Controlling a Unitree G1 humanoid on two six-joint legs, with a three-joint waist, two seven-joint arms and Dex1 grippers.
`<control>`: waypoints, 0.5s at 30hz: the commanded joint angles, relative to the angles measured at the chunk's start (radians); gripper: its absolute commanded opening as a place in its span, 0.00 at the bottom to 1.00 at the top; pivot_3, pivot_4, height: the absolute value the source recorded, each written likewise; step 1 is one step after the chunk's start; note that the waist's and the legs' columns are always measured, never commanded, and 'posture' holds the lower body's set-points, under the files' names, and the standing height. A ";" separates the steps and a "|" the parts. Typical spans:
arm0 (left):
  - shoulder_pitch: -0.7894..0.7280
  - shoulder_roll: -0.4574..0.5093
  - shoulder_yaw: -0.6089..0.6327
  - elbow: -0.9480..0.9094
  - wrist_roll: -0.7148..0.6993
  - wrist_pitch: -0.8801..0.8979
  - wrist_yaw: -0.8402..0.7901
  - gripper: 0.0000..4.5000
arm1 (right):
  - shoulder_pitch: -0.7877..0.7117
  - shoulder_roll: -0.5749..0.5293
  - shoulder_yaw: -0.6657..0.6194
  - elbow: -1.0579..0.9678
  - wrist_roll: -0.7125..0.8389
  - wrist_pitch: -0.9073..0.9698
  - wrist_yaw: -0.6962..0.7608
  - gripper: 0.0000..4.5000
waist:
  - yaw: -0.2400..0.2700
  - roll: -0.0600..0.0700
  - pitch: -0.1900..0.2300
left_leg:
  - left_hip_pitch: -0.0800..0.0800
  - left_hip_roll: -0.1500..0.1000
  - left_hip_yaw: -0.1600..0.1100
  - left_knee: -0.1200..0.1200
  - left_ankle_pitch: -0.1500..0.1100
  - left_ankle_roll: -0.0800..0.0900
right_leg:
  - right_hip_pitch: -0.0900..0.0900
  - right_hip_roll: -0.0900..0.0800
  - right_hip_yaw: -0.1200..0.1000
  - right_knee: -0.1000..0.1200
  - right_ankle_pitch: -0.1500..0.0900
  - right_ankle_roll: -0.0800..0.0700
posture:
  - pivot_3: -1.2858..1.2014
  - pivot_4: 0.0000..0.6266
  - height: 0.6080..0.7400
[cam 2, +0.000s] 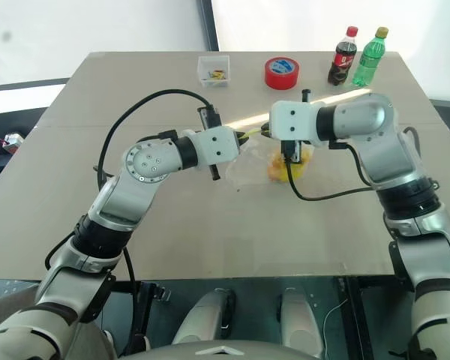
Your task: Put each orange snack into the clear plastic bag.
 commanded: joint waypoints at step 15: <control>-0.008 0.013 0.029 -0.002 -0.001 -0.045 0.011 0.00 | 0.022 -0.201 -0.059 0.163 -0.101 -0.069 -0.066 0.05 | 0.001 0.000 0.000 | 0.000 0.000 0.001 0.000 0.000 0.000 | 0.000 0.000 0.000 0.000 0.000 0.000 | 0.52 0.24 1.00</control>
